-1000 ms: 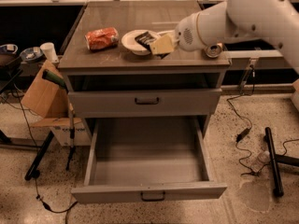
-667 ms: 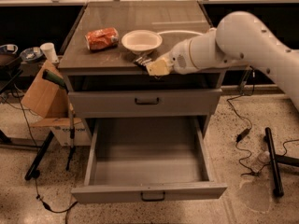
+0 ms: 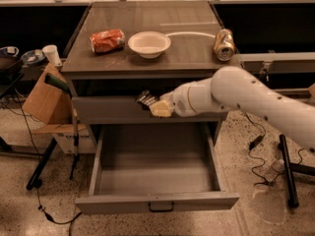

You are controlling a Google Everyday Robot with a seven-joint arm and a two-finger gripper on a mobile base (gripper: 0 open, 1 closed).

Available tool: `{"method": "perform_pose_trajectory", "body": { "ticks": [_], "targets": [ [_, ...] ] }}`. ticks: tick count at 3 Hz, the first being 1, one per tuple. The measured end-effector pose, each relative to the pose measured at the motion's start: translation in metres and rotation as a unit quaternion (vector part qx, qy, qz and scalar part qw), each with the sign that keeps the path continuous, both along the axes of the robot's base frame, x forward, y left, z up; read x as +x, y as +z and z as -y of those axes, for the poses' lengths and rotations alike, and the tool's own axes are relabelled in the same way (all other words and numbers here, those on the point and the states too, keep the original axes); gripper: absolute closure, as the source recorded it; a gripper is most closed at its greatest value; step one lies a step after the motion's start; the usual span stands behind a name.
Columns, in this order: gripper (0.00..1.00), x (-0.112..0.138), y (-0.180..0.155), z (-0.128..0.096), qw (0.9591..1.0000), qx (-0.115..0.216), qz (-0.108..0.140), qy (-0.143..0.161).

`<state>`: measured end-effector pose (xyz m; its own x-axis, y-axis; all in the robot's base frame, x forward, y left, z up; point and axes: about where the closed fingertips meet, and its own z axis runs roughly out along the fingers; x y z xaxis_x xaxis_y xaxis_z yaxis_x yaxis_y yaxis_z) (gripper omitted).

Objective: Place rxbar chocolate into middle drawer

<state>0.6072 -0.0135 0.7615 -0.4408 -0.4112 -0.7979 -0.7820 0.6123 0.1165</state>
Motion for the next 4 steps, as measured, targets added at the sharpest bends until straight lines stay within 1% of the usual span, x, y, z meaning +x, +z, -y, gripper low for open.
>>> {"method": "perform_pose_trajectory", "body": {
  "ticks": [1,2,3,4],
  "targets": [
    [1.00,-0.023,-0.056,-0.012,0.9997,-0.020,-0.014,0.006],
    [1.00,-0.041,-0.111,-0.021,0.9986,-0.040,-0.034,0.006],
    [1.00,-0.063,-0.172,-0.024,0.9962,-0.065,-0.057,-0.013],
    [1.00,-0.083,-0.219,-0.016,0.9915,-0.084,-0.085,-0.053]
  ]
}}
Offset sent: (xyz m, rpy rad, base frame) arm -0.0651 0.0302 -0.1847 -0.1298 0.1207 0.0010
